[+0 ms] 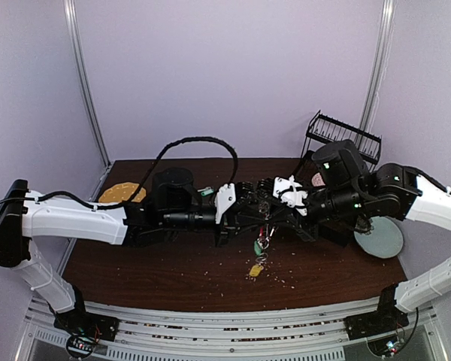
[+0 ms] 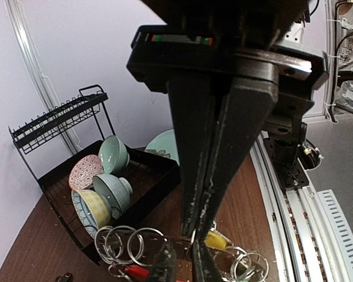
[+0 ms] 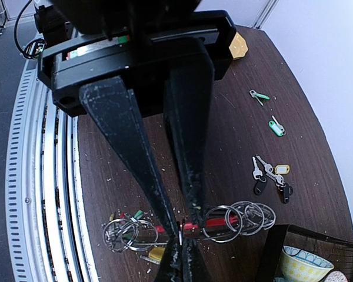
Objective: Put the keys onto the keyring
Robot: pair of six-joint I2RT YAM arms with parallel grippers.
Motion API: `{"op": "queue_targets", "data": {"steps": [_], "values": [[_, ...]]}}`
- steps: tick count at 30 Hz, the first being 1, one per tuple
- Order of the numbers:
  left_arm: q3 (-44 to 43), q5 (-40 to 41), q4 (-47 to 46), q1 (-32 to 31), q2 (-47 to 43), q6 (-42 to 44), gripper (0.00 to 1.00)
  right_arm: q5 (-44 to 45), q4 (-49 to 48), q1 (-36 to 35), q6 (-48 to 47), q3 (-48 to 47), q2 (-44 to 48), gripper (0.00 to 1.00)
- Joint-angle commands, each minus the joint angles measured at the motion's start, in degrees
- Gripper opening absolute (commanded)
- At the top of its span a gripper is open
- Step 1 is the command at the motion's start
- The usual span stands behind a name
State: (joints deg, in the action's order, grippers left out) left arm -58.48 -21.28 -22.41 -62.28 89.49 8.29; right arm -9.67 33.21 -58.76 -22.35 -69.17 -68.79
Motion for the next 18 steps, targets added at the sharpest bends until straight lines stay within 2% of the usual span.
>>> {"op": "queue_targets", "data": {"steps": [1, 3, 8, 12, 14, 18], "values": [[-0.4, -0.7, -2.7, -0.1, 0.0, 0.1, 0.06, -0.8, -1.9, -0.5, -0.2, -0.3, 0.7, 0.00], [-0.7, -0.6, -2.1, -0.2, 0.0, 0.4, 0.00, -0.9, -1.8, -0.6, -0.3, -0.3, 0.7, 0.00], [-0.4, -0.1, -2.1, -0.6, -0.6, 1.1, 0.00, -1.1, -3.9, -0.5, 1.0, 0.3, 1.6, 0.00], [4.7, 1.6, -12.0, -1.4, -2.4, -0.4, 0.00, -6.0, -13.1, 1.9, 4.0, 7.0, 5.9, 0.23], [6.2, 1.7, -16.4, -1.5, -2.8, -1.2, 0.00, -10.5, -17.0, 4.5, 5.8, 9.4, 7.6, 0.31], [7.1, 2.0, -19.5, -1.5, -2.7, -1.0, 0.00, -21.2, -23.8, 10.5, 10.9, 14.0, 10.3, 0.39]]}}
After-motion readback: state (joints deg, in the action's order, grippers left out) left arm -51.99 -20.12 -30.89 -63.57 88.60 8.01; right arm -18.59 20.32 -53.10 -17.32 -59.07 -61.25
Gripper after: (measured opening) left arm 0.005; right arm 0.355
